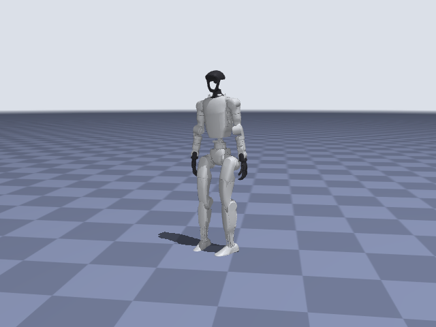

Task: In place motions

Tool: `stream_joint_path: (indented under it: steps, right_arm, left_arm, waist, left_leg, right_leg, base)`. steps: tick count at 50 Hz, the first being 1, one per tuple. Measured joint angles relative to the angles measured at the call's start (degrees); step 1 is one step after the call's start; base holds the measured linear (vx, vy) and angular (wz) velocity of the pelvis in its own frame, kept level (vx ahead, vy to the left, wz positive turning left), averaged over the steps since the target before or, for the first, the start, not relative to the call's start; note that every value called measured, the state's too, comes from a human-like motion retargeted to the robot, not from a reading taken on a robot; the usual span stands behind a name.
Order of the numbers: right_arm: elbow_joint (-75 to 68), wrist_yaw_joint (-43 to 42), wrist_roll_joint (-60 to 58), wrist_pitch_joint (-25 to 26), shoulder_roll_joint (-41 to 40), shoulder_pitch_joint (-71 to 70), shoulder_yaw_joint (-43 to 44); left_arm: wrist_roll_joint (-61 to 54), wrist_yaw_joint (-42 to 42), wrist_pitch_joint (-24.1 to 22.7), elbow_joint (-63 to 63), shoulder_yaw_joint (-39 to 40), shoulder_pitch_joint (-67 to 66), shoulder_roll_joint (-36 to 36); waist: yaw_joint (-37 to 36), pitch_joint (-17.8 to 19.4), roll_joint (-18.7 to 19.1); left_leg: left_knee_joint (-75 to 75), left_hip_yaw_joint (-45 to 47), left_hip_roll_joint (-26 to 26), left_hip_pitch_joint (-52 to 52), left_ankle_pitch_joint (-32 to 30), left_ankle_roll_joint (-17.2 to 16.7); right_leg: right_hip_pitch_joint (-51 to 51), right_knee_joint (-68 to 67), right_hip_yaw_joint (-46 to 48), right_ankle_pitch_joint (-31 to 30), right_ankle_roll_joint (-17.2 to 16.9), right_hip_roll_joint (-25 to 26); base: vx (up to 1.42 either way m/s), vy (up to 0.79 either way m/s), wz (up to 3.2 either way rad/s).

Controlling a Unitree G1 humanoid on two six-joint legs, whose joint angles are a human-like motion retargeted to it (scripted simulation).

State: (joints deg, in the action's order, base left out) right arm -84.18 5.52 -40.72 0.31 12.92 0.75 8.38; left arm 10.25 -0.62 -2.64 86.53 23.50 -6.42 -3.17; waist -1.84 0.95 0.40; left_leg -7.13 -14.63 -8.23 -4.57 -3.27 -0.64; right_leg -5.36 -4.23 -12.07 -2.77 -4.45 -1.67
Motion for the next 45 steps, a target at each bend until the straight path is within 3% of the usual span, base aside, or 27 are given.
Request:
stream_joint_path:
  steps: [5, 8, 10, 13, 17, 20, 23, 27, 28, 30, 32, 33, 34, 40, 45]
  right_arm:
    - [3.0, 1.8, 0.5, -1.0, -0.3, -1.1, -0.2]
    - [4.8, 1.6, 2.7, -2.6, -1.2, -2.1, -1.7]
    - [4.8, 1.8, 3.7, -3.0, -1.7, -2.7, -2.6]
    - [3.9, 0.9, 4.1, -2.5, -2.8, -2.5, -2.9]
    - [0.6, -3.0, 8.4, -3.0, -3.0, -1.1, -1.2]
    - [-3.0, -4.7, 9.1, -2.2, -1.9, -0.2, 0.1]
    - [-6.4, -6.8, 8.2, 0.0, -0.7, 0.3, 1.1]
    - [-9.1, -7.6, 10.5, 1.4, 0.4, 0.7, 3.8]
    - [-9.5, -7.4, 11.5, 1.6, 0.5, 0.8, 4.8]
    - [-9.8, -7.0, 13.6, 1.7, 0.6, 1.4, 6.5]
    - [-9.9, -6.2, 15.5, 2.0, 0.5, 1.6, 8.0]
    - [-9.8, -5.7, 16.2, 2.2, 0.3, 1.5, 8.8]
    - [-9.3, -5.3, 16.6, 2.2, 0.0, 1.4, 9.3]
    - [-4.9, -1.4, 15.8, 1.6, -3.1, -1.1, 4.9]
    - [-3.2, -0.4, 9.8, 2.1, -4.8, -1.4, -0.7]
  left_arm:
    - [-1.1, -2.2, 1.0, 2.0, 0.4, 1.9, -1.3]
    - [-1.1, -2.9, 1.3, 1.5, 0.5, 3.0, -2.8]
    - [-0.1, -2.5, 1.2, 0.5, 0.4, 2.8, -4.1]
    - [1.8, -2.0, 1.7, 0.8, 0.9, 2.4, -6.5]
    - [3.2, -1.2, 3.2, 2.3, 1.4, 3.2, -9.1]
    - [2.6, -0.7, 3.1, 1.5, 2.6, 2.6, -9.3]
    - [1.7, -1.2, 2.6, 0.5, 4.8, 1.2, -8.6]
    - [0.8, -3.7, 2.8, 0.9, 6.5, 1.1, -7.5]
    - [0.5, -4.6, 3.1, 1.0, 6.7, 1.2, -7.0]
    - [-0.1, -6.2, 3.5, 0.8, 6.9, 1.1, -5.8]
    - [-1.1, -7.6, 3.7, 0.0, 6.7, 0.9, -4.4]
    - [-1.5, -8.2, 3.7, -0.5, 6.6, 1.0, -3.4]
    - [-2.2, -8.3, 3.5, -1.2, 6.4, 1.0, -2.4]
    - [-3.9, -12.1, 1.9, -5.8, 6.0, 3.1, -0.4]
    - [1.1, -10.9, 1.7, -9.1, 3.2, 1.9, -1.7]
  waist:
    - [4.9, 1.1, 0.2]
    - [6.1, 3.5, 0.9]
    - [8.1, 4.2, 1.9]
    - [11.3, 3.8, 2.9]
    - [10.4, 4.2, 2.1]
    - [8.2, 3.3, 2.5]
    - [8.4, 1.5, 3.9]
    - [9.0, 0.2, 5.2]
    - [8.8, -0.2, 5.3]
    - [8.8, -1.2, 4.8]
    - [8.6, -2.2, 4.8]
    - [7.8, -2.6, 4.9]
    - [8.1, -2.6, 5.0]
    - [14.4, 1.0, 3.2]
    - [15.6, -0.5, -0.6]
  left_leg:
    - [4.8, 8.3, 0.4, 2.2, -1.0, 1.5]
    - [7.2, 17.6, 1.9, 3.1, -1.1, 2.4]
    - [8.5, 21.3, 3.6, 3.6, -1.1, 2.3]
    - [8.7, 27.0, 5.6, 2.9, -0.3, 2.5]
    - [8.6, 36.4, 6.0, 3.4, 1.1, 3.0]
    - [8.6, 44.4, 7.4, 3.7, 2.5, 2.8]
    - [8.3, 48.5, 9.0, 3.0, 3.7, 2.5]
    - [8.2, 53.0, 9.9, 2.8, 5.5, 2.1]
    - [8.2, 54.2, 9.8, 3.0, 6.0, 2.0]
    - [8.2, 56.5, 8.6, 3.3, 7.0, 1.8]
    - [8.4, 59.2, 7.8, 4.2, 7.6, 1.3]
    - [8.3, 61.4, 7.8, 4.6, 7.9, 0.8]
    - [7.9, 62.5, 8.0, 5.0, 8.1, 0.6]
    - [2.5, 66.9, 9.0, 9.4, 8.5, -1.3]
    - [-6.5, 67.7, 10.3, 11.9, 4.5, -1.0]
  right_leg:
    - [-2.9, -0.6, -3.8, -0.8, -0.6, 0.8]
    - [-5.8, -2.5, -10.1, -1.4, 3.5, 5.0]
    - [-8.1, -4.4, -10.1, -0.6, 8.8, 6.9]
    - [-11.4, -5.2, 2.6, 4.6, 12.9, 4.1]
    - [-11.9, -6.2, 24.3, 7.8, 9.9, -1.8]
    - [-10.5, -8.5, 40.5, 7.6, 10.1, -5.0]
    - [-8.4, -10.8, 51.2, 7.8, 11.8, -6.0]
    - [-5.0, -12.1, 58.2, 9.4, 14.9, -5.9]
    - [-4.0, -11.9, 58.6, 9.8, 15.4, -5.6]
    - [-1.7, -9.0, 58.6, 11.9, 10.9, -5.1]
    - [-2.8, -6.9, 56.1, 7.5, 13.1, -3.3]
    - [-4.5, -7.2, 47.9, 7.7, 12.5, -2.3]
    - [-4.9, -6.7, 46.3, 7.2, 12.4, -2.0]
    - [-1.9, -2.9, 42.8, 4.3, 12.3, -1.0]
    - [-0.6, -2.2, 38.2, 3.1, 13.9, -1.8]
  base:
    - [-0.06, 0.22, -1.57]
    - [-0.21, 0.20, -2.58]
    - [-0.21, 0.18, -1.84]
    - [-0.15, 0.10, -1.82]
    - [-0.20, 0.09, -2.14]
    - [-0.16, 0.01, -2.40]
    - [-0.05, 0.00, -2.01]
    - [-0.09, -0.04, -1.67]
    - [-0.01, -0.09, -1.65]
    - [0.04, -0.12, -1.51]
    - [0.11, -0.05, -1.49]
    - [0.08, -0.05, -1.48]
    - [0.02, -0.14, -1.20]
    - [-0.02, -0.12, -0.94]
    - [0.18, -0.17, -0.95]
